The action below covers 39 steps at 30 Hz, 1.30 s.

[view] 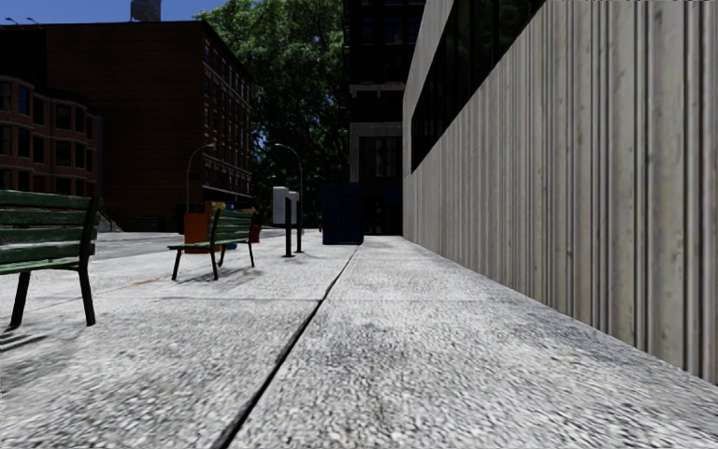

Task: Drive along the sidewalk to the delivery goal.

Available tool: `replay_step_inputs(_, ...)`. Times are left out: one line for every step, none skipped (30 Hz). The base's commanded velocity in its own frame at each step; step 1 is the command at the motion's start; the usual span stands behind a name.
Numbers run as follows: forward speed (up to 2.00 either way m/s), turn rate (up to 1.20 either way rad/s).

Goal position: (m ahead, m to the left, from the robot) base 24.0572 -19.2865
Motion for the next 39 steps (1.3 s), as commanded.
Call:
replay_step_inputs(2.0,-0.7)
replay_step_inputs(2.0,-0.82)
replay_step_inputs(2.0,-0.85)
replay_step_inputs(2.0,-0.85)
replay_step_inputs(2.0,-0.84)
replay_step_inputs(2.0,0.0)
replay_step_inputs(2.0,0.0)
replay_step_inputs(2.0,0.0)
replay_step_inputs(2.0,0.0)
replay_step_inputs(2.0,0.0)
replay_step_inputs(2.0,0.0)
replay_step_inputs(2.0,0.0)
replay_step_inputs(2.0,0.0)
replay_step_inputs(2.0,0.0)
replay_step_inputs(2.0,0.0)
replay_step_inputs(2.0,0.0)
replay_step_inputs(2.0,0.0)
replay_step_inputs(2.0,0.0)
replay_step_inputs(2.0,0.0)
replay_step_inputs(2.0,0.0)
replay_step_inputs(2.0,0.0)
replay_step_inputs(2.0,0.0)
replay_step_inputs(2.0,0.0)
replay_step_inputs(2.0,0.0)
replay_step_inputs(2.0,0.0)
replay_step_inputs(2.0,0.0)
replay_step_inputs(2.0,0.0)
replay_step_inputs(2.0,0.0)
replay_step_inputs(2.0,0.0)
replay_step_inputs(2.0,0.0)
replay_step_inputs(2.0,0.0)
replay_step_inputs(2.0,0.0)
replay_step_inputs(2.0,0.0)
replay_step_inputs(2.0,0.0)
replay_step_inputs(2.0,0.0)
replay_step_inputs(2.0,0.0)
replay_step_inputs(2.0,0.0)
replay_step_inputs(2.0,0.0)
replay_step_inputs(2.0,0.0)
